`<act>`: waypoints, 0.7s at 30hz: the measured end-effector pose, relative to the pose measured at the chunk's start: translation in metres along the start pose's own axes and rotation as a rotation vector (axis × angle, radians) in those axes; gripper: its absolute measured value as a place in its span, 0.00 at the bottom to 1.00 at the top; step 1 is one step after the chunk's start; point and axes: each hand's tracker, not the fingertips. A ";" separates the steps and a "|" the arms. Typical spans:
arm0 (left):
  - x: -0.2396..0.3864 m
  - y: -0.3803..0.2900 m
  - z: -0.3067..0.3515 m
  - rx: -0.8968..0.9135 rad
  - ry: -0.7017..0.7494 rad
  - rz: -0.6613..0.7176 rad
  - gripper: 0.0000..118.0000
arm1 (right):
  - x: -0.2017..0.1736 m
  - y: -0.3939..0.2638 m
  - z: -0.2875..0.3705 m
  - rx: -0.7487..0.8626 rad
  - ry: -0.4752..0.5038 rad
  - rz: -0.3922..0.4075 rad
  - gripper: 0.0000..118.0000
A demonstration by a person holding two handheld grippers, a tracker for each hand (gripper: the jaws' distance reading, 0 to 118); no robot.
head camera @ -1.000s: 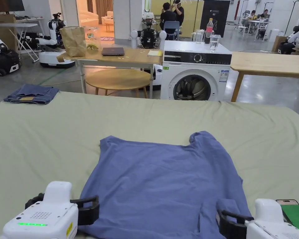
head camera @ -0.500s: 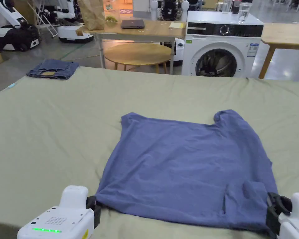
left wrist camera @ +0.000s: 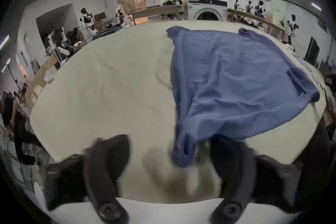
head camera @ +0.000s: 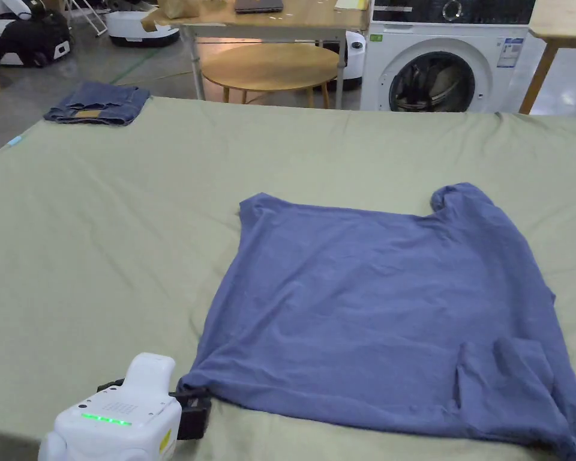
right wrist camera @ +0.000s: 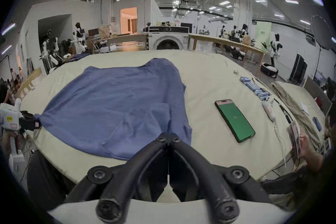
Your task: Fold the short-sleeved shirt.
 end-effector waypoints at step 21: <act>0.011 0.029 0.018 -0.002 -0.005 -0.048 0.00 | 0.003 -0.024 -0.070 -0.278 0.117 0.194 0.11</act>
